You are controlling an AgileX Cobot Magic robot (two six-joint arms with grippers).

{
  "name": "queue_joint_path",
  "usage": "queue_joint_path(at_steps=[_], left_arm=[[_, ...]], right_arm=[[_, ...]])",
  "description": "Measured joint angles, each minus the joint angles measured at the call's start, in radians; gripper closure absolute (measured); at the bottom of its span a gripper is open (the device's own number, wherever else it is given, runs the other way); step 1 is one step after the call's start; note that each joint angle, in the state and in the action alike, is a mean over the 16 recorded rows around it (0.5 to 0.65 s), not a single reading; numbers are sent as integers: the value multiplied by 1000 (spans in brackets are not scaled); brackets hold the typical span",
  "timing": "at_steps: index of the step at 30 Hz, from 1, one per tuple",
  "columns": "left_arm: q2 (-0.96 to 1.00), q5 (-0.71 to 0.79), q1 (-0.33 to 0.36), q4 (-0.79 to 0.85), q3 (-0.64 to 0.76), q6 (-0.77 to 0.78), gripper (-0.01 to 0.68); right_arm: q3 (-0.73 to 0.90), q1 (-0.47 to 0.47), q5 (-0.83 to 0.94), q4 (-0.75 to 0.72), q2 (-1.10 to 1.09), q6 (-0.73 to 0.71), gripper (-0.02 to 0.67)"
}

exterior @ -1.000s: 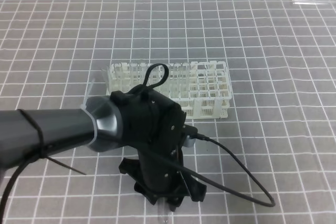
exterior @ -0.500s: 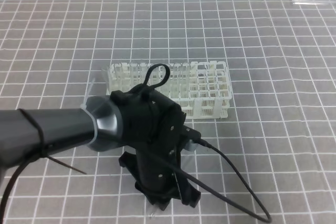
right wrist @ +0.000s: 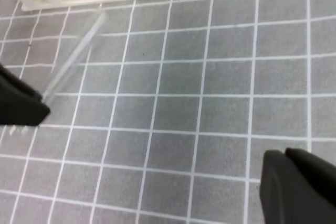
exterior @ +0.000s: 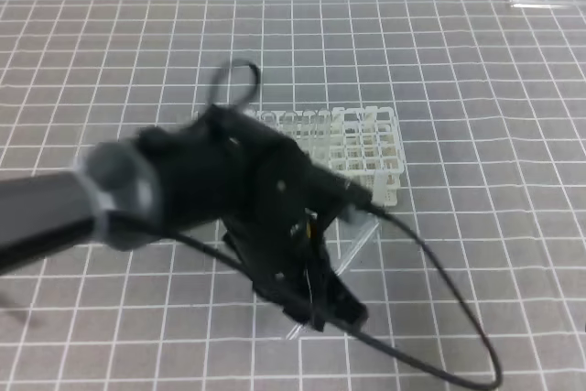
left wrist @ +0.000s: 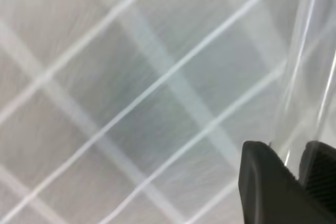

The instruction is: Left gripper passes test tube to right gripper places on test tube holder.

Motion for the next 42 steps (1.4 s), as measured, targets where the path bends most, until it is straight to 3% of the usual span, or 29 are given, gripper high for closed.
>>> queue_joint_path(at_steps=[9, 22, 30, 42], left_arm=[[-258, -173, 2, -74, 120, 118, 594], [-562, -593, 90, -93, 538, 104, 628], [-665, -800, 143, -146, 714, 89, 635], [-703, -1007, 148, -192, 793, 102, 635]], right_arm=[[-14, 0, 47, 53, 5, -5, 662], [-162, 50, 103, 223, 169, -127, 662], [-323, 252, 40, 221, 378, -150, 662], [-501, 619, -223, -24, 581, -51, 662]])
